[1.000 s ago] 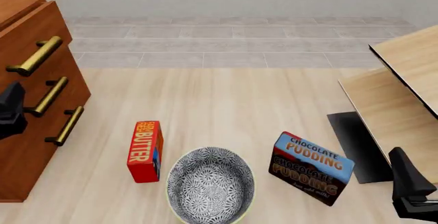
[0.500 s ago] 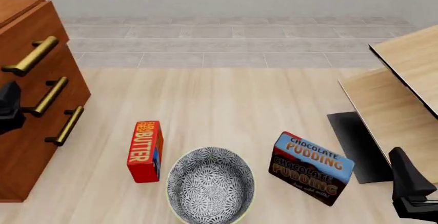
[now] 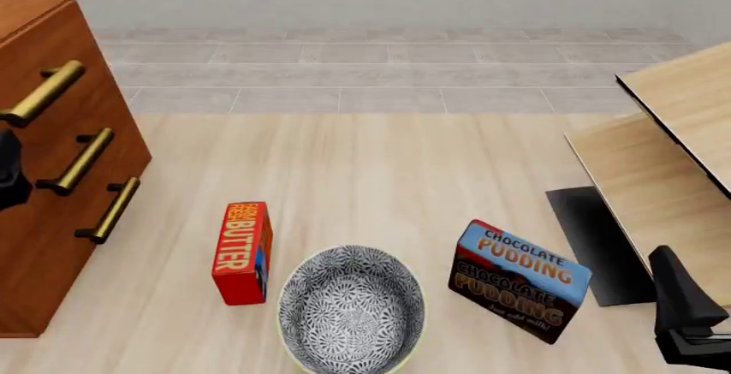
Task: Close the top drawer of the cabinet and put the bowl on top of it.
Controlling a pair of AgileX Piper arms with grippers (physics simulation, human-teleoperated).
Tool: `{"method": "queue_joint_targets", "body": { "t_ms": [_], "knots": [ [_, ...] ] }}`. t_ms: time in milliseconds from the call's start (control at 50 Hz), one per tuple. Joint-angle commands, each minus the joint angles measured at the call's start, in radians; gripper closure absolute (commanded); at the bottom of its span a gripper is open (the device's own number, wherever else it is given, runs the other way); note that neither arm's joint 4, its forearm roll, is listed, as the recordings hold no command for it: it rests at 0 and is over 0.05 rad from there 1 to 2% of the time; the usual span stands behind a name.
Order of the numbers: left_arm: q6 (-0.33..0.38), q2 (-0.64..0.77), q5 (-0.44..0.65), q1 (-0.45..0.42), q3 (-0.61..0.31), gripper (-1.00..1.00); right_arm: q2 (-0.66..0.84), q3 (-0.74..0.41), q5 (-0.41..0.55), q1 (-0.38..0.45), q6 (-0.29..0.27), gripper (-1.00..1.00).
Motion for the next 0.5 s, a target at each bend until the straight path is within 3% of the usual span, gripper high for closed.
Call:
{"method": "queue_joint_targets", "body": {
  "t_ms": [20, 500],
  "knots": [
    [0.021, 0.037, -0.012, 0.027, -0.014, -1.0, 0.0, 0.001, -0.001, 0.0, 0.0, -1.0],
    [0.018, 0.081, -0.046, 0.043, -0.014, -1.0, 0.0, 0.001, -0.001, 0.0, 0.0, -1.0]
  ]
}}
